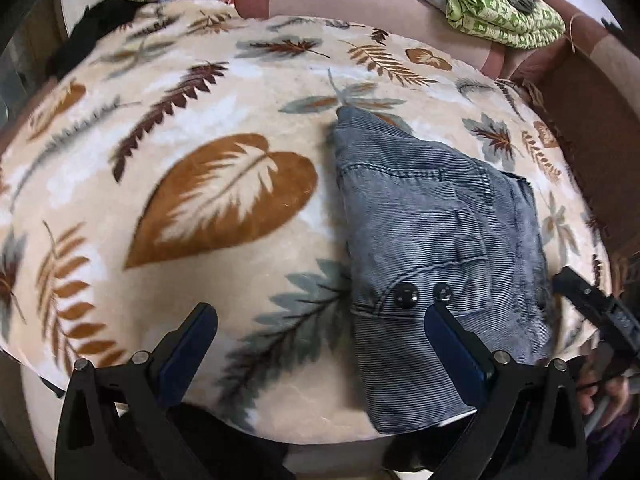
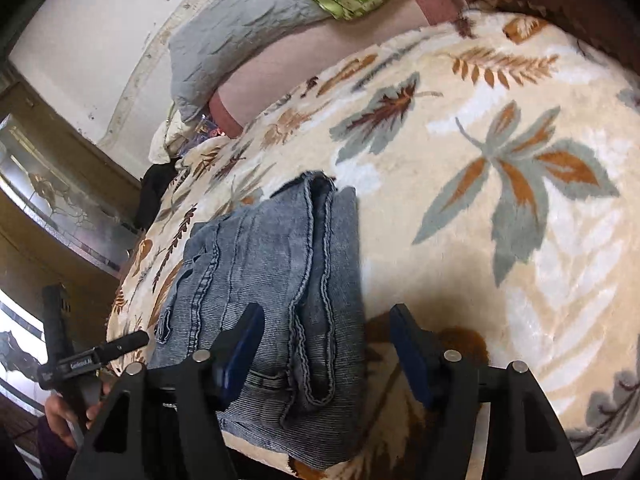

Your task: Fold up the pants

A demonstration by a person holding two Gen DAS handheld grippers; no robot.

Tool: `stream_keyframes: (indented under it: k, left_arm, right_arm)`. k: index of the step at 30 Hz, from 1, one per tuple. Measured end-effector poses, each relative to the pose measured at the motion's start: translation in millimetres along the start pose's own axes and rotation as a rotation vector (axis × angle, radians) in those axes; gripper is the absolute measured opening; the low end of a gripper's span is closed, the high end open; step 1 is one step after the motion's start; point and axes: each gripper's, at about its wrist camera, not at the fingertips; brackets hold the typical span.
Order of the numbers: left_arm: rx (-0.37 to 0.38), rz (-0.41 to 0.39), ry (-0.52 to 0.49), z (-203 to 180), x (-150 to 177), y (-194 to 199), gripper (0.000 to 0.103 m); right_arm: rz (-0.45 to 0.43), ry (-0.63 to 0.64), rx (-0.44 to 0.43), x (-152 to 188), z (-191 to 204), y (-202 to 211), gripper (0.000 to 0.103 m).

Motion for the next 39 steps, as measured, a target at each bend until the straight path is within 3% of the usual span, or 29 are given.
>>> stream_keyframes:
  k: [4,8,14,23,25,26,27,30,34,39]
  left_arm:
    - [0.096,0.029,0.024,-3,-8,-6,0.103]
    - [0.13,0.078,0.038,-8,-15,-22,0.103]
    - [0.243,0.105,0.012,-22,-19,-35,0.103]
    - [0.27,0.122,-0.034,-46,-22,-50,0.103]
    - [0.246,0.107,-0.064,-54,-20,-49,0.101]
    - [0.232,0.102,-0.074,-56,-19,-48,0.1]
    - [0.226,0.096,-0.078,-56,-18,-47,0.096]
    - [0.235,0.075,-0.079,-52,-18,-40,0.081]
    - [0.227,0.044,-0.106,-53,-19,-30,0.059]
    - [0.215,0.008,-0.137,-57,-22,-21,0.044]
  right_arm:
    - [0.01,-0.053,-0.045,-1,-8,-5,0.068]
    - [0.035,-0.104,-0.08,-3,-16,-16,0.068]
    - [0.03,-0.163,-0.165,-8,-27,-26,0.069]
    - [0.036,-0.091,-0.191,-11,-8,-38,0.069]
    - [0.042,-0.055,-0.16,-9,-1,-40,0.059]
    - [0.042,-0.038,-0.135,-7,2,-40,0.049]
    - [0.042,-0.026,-0.113,-7,3,-41,0.038]
    - [0.028,-0.013,-0.108,-6,6,-38,0.027]
    - [-0.009,0.056,-0.072,-5,23,-33,0.026]
    - [-0.058,0.093,-0.079,-5,36,-23,0.024]
Point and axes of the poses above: each gripper's, at about its wrist camera, not at the fingertips, and y roughly against the way its jaws point, z to its left, x to its underside, and after that the axes turned 3 degrees about y, right-handed
